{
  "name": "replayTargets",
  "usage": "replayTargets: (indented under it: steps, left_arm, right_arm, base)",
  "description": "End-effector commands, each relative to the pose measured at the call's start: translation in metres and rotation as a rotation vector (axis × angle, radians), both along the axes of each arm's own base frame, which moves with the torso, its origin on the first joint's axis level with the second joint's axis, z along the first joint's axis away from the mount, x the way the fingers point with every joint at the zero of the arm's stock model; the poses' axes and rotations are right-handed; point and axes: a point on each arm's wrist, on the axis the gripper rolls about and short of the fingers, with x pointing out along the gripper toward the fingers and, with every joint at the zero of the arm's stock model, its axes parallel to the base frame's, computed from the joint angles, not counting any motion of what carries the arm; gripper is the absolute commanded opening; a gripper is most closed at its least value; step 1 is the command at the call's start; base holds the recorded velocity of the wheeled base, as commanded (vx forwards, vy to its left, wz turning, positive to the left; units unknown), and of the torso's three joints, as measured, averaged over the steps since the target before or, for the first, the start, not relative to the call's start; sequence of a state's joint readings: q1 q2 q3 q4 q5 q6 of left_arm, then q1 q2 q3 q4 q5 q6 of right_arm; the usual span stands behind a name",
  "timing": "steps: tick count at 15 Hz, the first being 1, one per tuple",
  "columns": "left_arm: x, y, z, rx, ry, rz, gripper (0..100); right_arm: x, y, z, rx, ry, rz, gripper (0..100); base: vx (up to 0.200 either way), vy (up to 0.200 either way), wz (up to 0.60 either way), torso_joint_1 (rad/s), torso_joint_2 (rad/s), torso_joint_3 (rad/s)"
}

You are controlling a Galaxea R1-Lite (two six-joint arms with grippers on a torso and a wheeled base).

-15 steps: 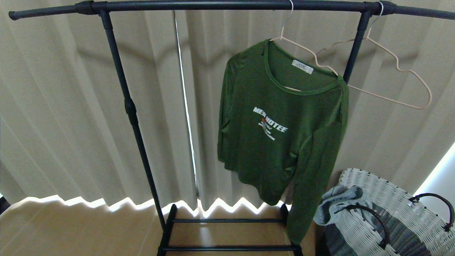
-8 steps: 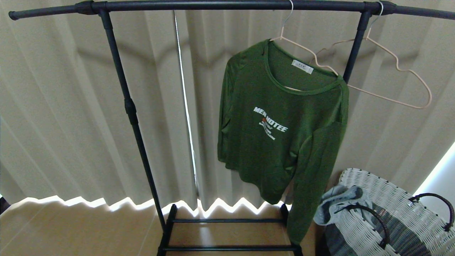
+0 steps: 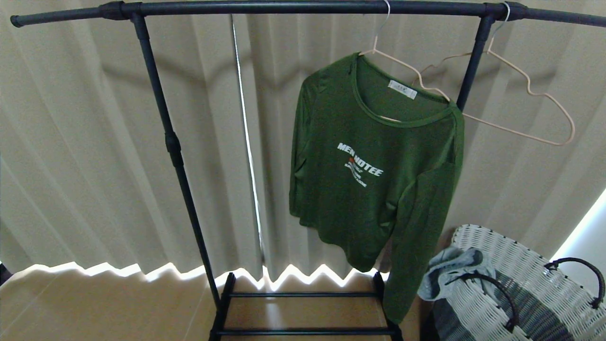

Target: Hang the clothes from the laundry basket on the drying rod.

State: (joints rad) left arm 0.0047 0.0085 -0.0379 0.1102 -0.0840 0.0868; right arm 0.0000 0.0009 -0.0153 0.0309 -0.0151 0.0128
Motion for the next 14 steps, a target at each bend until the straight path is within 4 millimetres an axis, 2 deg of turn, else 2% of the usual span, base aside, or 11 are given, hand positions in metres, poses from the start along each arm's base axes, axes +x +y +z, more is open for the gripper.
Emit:
replayTargets:
  steps: [1,5,12,14]
  left_arm:
    - [0.0002,0.0,-0.0003,-0.001,0.004,0.003,100]
    - [0.0002,-0.0001,-0.0003,-0.001,0.004,-0.002,100]
    - [0.0002,-0.0002,-0.0003,-0.012,0.004,-0.006,100]
    - [0.0001,-0.0001,-0.0003,-0.017,0.003,-0.002,100]
  right_arm:
    - [-0.0001,0.0,0.0,0.001,-0.001,0.001,100]
    - [-0.0001,0.0,0.0,0.001,-0.001,0.0,100]
    - [-0.0001,0.0,0.0,-0.002,-0.001,0.001,100]
    - [-0.0001,0.0,0.0,-0.002,-0.001,0.001,100]
  base:
    - [0.0,-0.2,0.0,-0.002,0.01,0.007]
    - [0.0,-0.2,0.0,0.0,0.0,0.004]
    - [0.0,0.0,0.0,0.0,0.0,0.0]
    - [0.2,0.0,0.0,-0.002,0.0,0.007]
